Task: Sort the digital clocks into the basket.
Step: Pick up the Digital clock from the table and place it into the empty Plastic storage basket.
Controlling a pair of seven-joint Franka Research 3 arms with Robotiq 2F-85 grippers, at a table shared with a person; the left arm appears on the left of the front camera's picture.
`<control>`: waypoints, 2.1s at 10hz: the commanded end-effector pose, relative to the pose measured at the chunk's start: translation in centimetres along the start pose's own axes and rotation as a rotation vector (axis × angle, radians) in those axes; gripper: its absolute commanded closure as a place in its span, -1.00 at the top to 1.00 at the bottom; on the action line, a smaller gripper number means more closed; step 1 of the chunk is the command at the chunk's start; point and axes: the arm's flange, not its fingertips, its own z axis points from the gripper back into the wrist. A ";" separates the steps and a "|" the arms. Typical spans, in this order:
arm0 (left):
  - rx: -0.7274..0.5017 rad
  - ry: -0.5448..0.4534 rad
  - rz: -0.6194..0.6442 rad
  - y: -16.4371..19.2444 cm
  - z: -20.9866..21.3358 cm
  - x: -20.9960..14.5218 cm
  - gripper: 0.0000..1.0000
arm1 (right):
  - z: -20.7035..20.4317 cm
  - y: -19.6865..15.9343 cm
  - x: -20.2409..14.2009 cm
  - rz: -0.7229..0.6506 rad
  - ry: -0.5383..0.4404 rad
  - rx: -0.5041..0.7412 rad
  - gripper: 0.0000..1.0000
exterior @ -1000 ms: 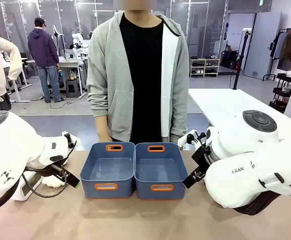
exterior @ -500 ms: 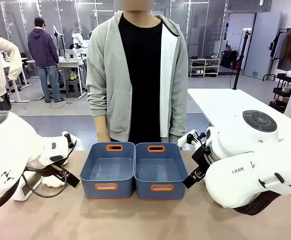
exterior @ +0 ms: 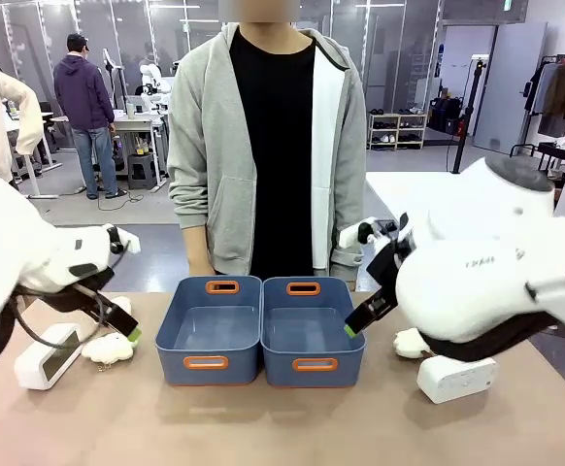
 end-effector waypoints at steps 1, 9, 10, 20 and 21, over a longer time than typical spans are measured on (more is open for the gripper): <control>-0.124 -0.024 0.046 1.9 2.1 -0.5 1.00 | 1.5 -2.0 0.2 -0.023 0.025 0.101 1.00; -0.605 -0.575 0.539 14.1 11.0 -17.7 1.00 | 9.8 -16.5 -12.5 -0.619 -0.319 0.755 1.00; -0.558 -0.630 0.644 14.6 12.1 -21.5 1.00 | 11.1 -17.5 -15.3 -0.686 -0.387 0.734 1.00; -0.418 -0.662 0.897 22.7 16.7 -29.6 1.00 | 15.7 -21.2 -22.0 -0.840 -0.462 0.595 1.00; -0.418 -0.662 0.897 22.7 16.7 -29.6 1.00 | 15.7 -21.2 -22.0 -0.840 -0.462 0.595 1.00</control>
